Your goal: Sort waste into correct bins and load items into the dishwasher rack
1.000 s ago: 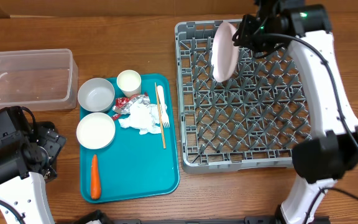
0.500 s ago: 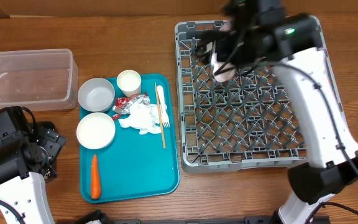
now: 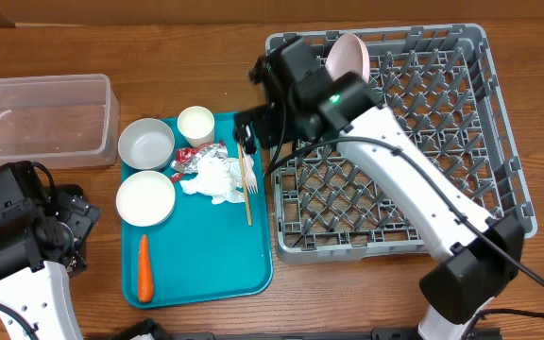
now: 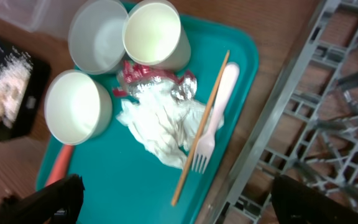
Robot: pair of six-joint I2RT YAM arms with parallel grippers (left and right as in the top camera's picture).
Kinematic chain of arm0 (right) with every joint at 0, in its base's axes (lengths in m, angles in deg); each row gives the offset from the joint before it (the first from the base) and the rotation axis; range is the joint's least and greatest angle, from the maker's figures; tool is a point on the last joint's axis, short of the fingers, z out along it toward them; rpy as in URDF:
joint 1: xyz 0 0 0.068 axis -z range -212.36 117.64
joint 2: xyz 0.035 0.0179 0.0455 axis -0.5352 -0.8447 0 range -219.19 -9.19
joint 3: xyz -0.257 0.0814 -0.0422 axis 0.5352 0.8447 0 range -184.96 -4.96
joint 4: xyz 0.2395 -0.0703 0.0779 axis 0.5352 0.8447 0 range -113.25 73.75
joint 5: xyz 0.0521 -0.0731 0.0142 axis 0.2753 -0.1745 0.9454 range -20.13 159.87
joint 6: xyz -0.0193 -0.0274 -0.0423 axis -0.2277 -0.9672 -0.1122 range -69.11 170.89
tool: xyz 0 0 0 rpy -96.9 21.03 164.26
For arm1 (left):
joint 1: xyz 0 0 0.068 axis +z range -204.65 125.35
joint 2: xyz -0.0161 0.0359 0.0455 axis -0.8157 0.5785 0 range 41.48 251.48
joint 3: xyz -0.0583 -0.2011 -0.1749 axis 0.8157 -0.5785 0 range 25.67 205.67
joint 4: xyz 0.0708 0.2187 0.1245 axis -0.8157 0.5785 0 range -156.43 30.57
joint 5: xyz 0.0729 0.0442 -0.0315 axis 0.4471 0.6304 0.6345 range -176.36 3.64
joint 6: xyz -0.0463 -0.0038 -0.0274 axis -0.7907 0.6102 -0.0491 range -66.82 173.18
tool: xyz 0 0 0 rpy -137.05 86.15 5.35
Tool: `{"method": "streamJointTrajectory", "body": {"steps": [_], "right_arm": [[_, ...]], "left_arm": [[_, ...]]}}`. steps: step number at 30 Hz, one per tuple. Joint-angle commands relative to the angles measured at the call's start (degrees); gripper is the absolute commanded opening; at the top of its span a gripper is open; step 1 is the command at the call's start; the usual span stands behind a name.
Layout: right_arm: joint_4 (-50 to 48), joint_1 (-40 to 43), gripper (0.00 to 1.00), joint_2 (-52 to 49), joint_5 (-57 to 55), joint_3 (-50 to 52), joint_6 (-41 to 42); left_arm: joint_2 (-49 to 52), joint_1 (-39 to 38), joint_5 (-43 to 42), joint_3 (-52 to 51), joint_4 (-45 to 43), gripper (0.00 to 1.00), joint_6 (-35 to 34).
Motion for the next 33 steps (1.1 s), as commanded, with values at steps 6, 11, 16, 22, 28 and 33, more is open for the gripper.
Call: {"method": "streamJointTrajectory", "body": {"steps": [6, 11, 16, 22, 28, 33], "right_arm": [[-7.1, -6.1, 1.0, -2.8, -0.6, 7.1, -4.4], [-9.8, -8.6, 1.0, -6.1, -2.3, 7.1, -4.4], [-10.4, -9.0, 1.0, -7.0, -3.2, 6.9, -2.7], [-9.6, -8.5, 1.0, -6.9, -2.8, 5.4, -1.5], [-6.5, -9.6, 1.0, -7.0, -1.6, 5.4, 2.8], [-4.4, -10.2, 0.76, -7.1, -3.4, 5.4, 14.9]], "left_arm": [[-0.4, 0.3, 0.9, 0.9, -0.1, 1.0, -1.1], [-0.4, 0.3, 0.9, 0.9, -0.1, 1.0, -1.1], [-0.4, 0.3, 0.9, 0.9, 0.0, 1.0, -1.1], [-0.4, 0.3, 0.9, 0.9, -0.1, 1.0, -1.1], [-0.4, 0.3, 0.9, 0.9, 0.0, 1.0, -1.1], [-0.4, 0.3, 0.9, 0.9, -0.1, 1.0, -1.1]]}}
